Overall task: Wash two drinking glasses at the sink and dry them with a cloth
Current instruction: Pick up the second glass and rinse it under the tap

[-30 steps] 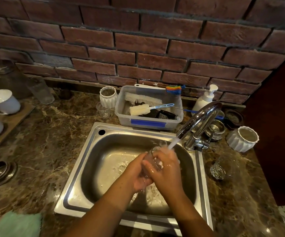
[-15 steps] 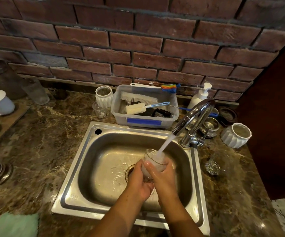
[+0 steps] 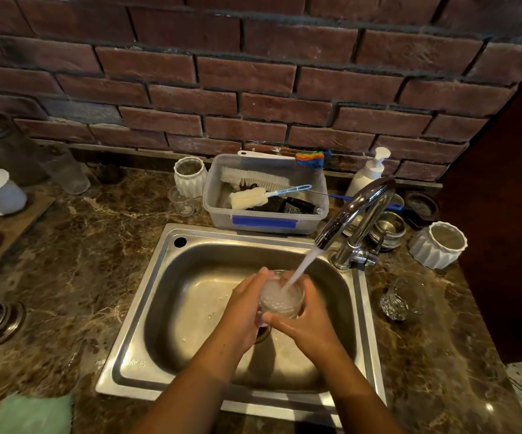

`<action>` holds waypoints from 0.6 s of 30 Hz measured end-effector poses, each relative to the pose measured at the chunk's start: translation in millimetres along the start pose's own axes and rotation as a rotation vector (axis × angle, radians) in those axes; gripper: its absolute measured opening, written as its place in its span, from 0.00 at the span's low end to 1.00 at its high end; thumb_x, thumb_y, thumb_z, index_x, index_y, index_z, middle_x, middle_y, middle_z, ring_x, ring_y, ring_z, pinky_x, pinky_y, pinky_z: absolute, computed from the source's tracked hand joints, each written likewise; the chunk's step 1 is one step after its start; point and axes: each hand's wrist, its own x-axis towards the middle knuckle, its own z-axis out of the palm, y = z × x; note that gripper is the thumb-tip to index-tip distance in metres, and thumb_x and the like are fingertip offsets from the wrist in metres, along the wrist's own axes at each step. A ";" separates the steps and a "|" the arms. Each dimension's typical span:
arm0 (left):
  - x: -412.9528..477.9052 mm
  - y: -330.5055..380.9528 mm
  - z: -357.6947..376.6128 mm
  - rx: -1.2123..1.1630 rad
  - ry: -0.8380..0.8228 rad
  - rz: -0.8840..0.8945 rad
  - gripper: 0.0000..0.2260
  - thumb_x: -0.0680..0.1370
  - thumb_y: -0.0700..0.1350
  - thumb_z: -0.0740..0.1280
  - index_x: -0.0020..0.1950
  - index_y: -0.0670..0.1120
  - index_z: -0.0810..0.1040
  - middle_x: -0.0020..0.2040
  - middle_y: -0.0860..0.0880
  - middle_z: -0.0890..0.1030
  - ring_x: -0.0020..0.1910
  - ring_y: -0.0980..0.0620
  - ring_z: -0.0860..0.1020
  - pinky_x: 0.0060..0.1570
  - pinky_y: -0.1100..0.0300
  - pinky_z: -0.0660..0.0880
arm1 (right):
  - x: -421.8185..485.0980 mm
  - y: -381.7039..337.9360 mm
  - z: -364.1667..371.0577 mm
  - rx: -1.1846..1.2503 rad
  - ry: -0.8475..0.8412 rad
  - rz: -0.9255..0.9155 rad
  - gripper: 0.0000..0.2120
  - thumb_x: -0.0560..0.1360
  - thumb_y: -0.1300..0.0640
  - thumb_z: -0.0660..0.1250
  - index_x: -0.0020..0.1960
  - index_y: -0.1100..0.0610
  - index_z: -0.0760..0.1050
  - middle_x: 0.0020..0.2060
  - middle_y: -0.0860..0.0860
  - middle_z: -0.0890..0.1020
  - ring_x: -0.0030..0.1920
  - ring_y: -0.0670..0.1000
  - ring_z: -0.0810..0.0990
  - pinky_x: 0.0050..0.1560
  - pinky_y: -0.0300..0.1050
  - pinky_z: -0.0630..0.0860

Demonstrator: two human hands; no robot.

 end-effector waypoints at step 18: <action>2.1 -8.7 -2.6 -0.038 -0.058 0.059 0.16 0.81 0.50 0.67 0.68 0.51 0.77 0.65 0.44 0.80 0.63 0.43 0.79 0.60 0.46 0.80 | 7.3 13.9 -13.4 -0.008 -0.064 -0.014 0.38 0.66 0.58 0.82 0.68 0.40 0.67 0.64 0.41 0.76 0.65 0.43 0.75 0.56 0.33 0.77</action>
